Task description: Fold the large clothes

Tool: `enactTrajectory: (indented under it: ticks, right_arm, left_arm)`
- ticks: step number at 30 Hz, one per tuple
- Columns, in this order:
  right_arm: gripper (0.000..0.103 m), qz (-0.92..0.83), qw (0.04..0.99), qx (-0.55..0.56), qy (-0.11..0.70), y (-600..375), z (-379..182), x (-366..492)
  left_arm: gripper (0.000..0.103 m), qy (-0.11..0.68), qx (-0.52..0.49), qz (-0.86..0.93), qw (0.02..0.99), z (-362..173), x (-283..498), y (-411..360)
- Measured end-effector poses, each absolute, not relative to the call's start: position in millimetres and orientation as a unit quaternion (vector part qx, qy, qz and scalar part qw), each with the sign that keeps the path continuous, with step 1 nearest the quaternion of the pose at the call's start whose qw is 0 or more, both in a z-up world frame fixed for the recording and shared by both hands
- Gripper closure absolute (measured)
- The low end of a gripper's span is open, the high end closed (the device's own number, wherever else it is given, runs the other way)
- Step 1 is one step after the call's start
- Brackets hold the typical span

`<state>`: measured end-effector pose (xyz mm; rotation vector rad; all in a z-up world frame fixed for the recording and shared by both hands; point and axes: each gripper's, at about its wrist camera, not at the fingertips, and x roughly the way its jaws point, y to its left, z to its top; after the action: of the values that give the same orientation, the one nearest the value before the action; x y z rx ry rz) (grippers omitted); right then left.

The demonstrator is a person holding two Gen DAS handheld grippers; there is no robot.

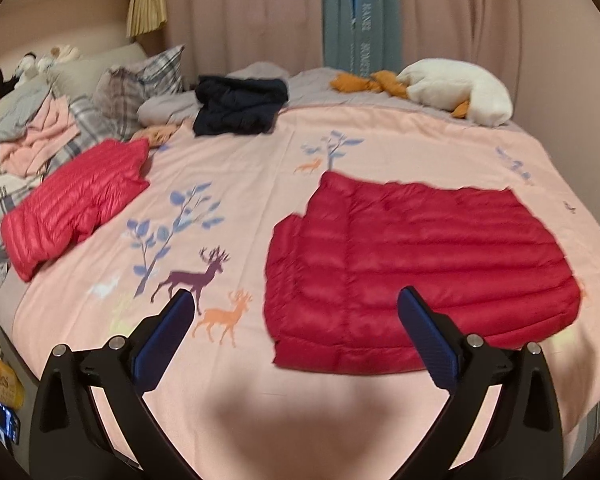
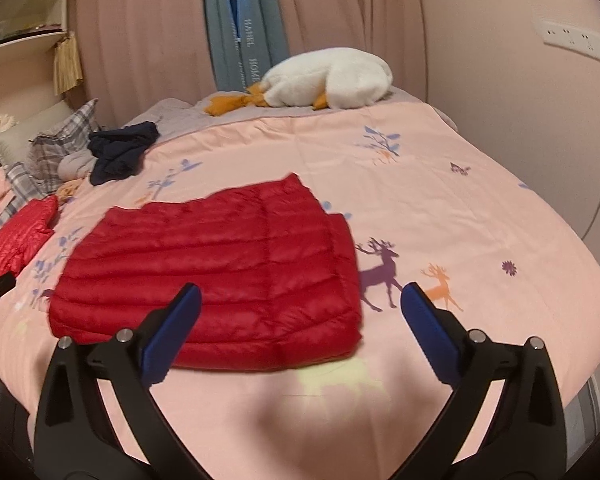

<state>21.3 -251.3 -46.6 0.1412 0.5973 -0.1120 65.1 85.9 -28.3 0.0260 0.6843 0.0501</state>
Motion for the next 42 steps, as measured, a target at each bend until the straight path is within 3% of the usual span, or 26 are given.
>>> enactTrajectory:
  ticks: [21, 32, 42]
  right_arm:
    - [0.002, -0.023, 0.966, 0.065, 0.25, -202, 35, -28]
    - [0.002, 0.011, 0.942, 0.067, 0.328, -184, 19, -24]
    - [0.002, 0.018, 0.935, 0.051, 0.351, -167, 2, -14]
  left_arm:
    - [0.001, 0.28, 0.056, -0.02, 0.958, 54, 9, 28]
    - [0.001, 0.314, 0.041, -0.03, 0.948, 39, 4, 17]
    - [0.001, 0.353, 0.04, -0.023, 0.935, 14, 14, 17]
